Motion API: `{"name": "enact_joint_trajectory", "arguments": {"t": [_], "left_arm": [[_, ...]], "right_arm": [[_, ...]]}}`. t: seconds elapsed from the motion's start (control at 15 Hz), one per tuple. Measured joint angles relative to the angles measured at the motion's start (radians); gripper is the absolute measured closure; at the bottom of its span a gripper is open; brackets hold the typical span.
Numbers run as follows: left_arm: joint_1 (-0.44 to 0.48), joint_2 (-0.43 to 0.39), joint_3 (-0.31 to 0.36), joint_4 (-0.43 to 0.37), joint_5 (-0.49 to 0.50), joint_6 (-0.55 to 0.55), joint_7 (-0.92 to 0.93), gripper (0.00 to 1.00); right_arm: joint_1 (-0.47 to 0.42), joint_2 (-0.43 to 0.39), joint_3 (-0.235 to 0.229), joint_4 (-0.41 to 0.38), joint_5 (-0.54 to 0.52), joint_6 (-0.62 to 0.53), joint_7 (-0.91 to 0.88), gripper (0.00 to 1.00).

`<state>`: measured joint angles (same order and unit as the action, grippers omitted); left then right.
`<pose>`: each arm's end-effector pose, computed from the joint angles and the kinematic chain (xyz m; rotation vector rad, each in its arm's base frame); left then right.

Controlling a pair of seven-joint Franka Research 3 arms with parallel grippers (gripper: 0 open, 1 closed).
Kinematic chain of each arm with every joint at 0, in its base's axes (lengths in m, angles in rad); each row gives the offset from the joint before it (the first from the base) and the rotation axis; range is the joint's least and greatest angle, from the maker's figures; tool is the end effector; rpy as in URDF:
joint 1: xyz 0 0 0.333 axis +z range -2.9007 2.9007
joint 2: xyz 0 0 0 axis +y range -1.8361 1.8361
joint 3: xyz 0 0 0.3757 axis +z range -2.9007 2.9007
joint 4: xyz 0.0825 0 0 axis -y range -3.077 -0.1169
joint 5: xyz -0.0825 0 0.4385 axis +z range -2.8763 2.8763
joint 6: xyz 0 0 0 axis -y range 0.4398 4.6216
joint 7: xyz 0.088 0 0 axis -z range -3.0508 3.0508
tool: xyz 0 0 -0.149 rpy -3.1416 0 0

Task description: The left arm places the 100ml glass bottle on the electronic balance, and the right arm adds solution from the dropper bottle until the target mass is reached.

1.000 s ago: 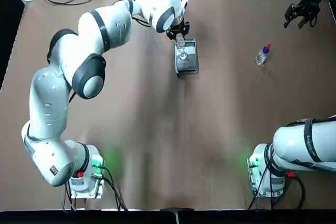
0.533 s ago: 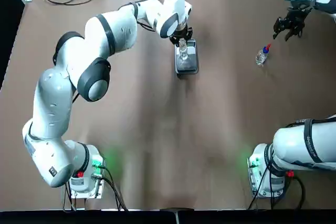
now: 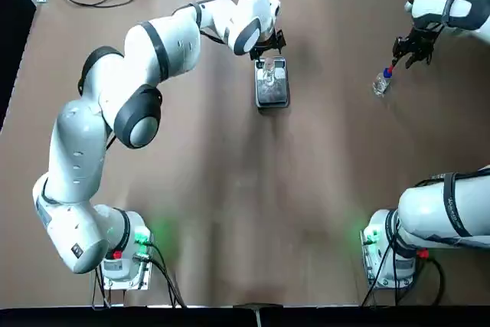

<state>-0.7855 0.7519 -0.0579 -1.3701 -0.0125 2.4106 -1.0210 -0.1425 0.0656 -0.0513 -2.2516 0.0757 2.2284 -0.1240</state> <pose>0.5801 -0.6355 0.2747 2.8594 0.2971 0.1957 0.5499 -0.1030 0.3093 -3.0660 0.1823 0.1212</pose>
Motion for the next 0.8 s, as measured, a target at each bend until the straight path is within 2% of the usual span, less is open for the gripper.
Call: {"name": "enact_joint_trajectory", "arguments": {"t": [0.13, 0.33, 0.67, 0.8], "left_arm": [[0.005, -0.004, 0.008, 0.010, 0.000, -0.007, -0.006, 0.00], [0.064, -0.047, 0.017, 0.027, 0.000, -0.095, -0.001, 0.00], [0.190, -0.236, 0.017, 0.040, 0.001, -0.294, 0.125, 0.00], [0.237, -0.316, 0.018, 0.039, 0.001, -0.407, 0.220, 0.00]], "right_arm": [[0.003, 0.012, 0.000, 0.000, 0.025, 0.007, 0.000, 0.42], [0.015, 0.036, 0.000, 0.000, 0.033, 0.041, 0.000, 0.44], [0.020, 0.058, 0.000, -0.001, 0.036, 0.061, 0.001, 0.50], [0.021, 0.060, 0.000, -0.001, 0.036, 0.066, 0.001, 0.56]]}}
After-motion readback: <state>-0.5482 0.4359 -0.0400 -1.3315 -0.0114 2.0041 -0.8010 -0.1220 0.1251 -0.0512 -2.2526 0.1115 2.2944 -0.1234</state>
